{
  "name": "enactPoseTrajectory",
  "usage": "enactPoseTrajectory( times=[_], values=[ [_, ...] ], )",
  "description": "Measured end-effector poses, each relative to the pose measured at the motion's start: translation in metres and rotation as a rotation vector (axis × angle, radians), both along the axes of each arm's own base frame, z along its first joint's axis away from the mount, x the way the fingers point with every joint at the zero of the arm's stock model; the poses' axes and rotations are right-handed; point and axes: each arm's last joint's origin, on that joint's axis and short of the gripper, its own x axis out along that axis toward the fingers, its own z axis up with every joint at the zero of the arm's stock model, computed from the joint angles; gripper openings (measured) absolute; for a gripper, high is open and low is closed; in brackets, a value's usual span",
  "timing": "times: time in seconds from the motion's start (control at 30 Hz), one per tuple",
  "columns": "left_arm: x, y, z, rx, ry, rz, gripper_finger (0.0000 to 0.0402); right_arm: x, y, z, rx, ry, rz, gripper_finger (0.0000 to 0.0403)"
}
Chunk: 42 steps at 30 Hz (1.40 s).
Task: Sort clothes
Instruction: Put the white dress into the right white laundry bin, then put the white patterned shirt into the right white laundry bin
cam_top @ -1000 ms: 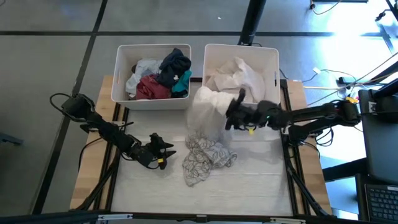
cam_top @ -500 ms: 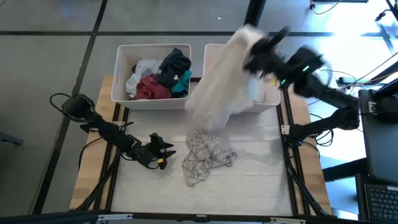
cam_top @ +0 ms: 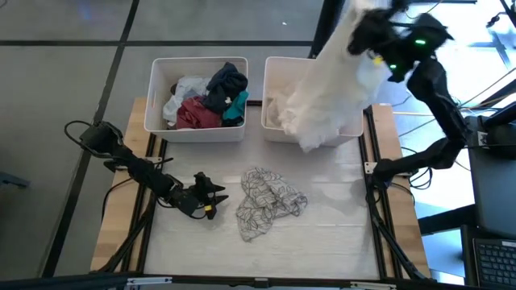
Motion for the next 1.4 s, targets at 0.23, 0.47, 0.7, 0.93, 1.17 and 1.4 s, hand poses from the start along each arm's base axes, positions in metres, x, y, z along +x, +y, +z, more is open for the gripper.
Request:
enactPoseTrajectory(
  times=[0.23,0.47,0.7,0.93,1.17,1.4],
  values=[
    [0.001,0.000,0.001,-0.005,-0.011,0.002,0.0169,0.042,-0.027,-0.055,0.371,0.160,0.137,0.0012],
    [0.001,0.000,0.001,-0.008,-0.014,0.003,0.0169,0.079,-0.048,-0.114,0.694,0.357,0.143,0.0014],
    [0.001,0.000,0.001,-0.008,-0.014,0.003,0.0169,0.101,-0.065,-0.162,0.947,0.443,0.023,0.0015],
    [0.001,0.000,0.001,-0.012,-0.014,0.002,0.0169,0.113,-0.074,-0.192,1.091,0.491,-0.064,0.0085],
    [0.001,-0.001,0.001,-0.016,-0.017,0.002,0.0169,0.101,-0.057,-0.165,1.075,0.470,-0.047,0.0207],
    [0.001,-0.001,0.001,-0.016,-0.017,0.002,0.0169,0.083,0.010,-0.120,1.020,0.451,0.106,0.0269]
  ],
)
